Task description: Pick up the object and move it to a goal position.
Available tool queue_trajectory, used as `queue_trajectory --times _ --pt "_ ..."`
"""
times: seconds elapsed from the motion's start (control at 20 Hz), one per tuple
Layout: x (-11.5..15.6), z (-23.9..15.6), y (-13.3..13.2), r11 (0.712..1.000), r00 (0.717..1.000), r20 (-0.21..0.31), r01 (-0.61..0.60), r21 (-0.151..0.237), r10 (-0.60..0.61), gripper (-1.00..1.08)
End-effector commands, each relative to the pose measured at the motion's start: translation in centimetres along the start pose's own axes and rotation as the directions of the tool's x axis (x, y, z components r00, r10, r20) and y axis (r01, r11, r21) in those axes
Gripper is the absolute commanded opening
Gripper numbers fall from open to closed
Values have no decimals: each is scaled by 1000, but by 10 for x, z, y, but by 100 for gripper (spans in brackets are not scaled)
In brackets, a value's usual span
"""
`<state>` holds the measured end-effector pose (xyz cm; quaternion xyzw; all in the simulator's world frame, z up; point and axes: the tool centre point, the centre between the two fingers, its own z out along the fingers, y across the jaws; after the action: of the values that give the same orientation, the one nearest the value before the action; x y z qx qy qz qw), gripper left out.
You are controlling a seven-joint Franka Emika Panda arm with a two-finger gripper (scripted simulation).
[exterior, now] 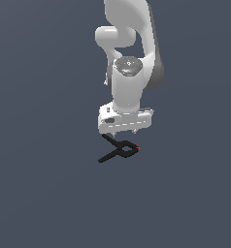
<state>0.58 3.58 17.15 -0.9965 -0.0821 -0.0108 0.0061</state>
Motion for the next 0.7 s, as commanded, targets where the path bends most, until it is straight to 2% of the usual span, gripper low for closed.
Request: queue_trajectory --times 0.0,0.3,0.45,0.65 --pt "1 6 -3 998 998 3 55 -2 -55 68" --pt "4 24 -11 973 973 13 229 -2 -229 68" --pt "6 34 -16 947 947 18 321 -1 -321 68" --pt "7 47 -23 899 898 23 439 4 -439 68"
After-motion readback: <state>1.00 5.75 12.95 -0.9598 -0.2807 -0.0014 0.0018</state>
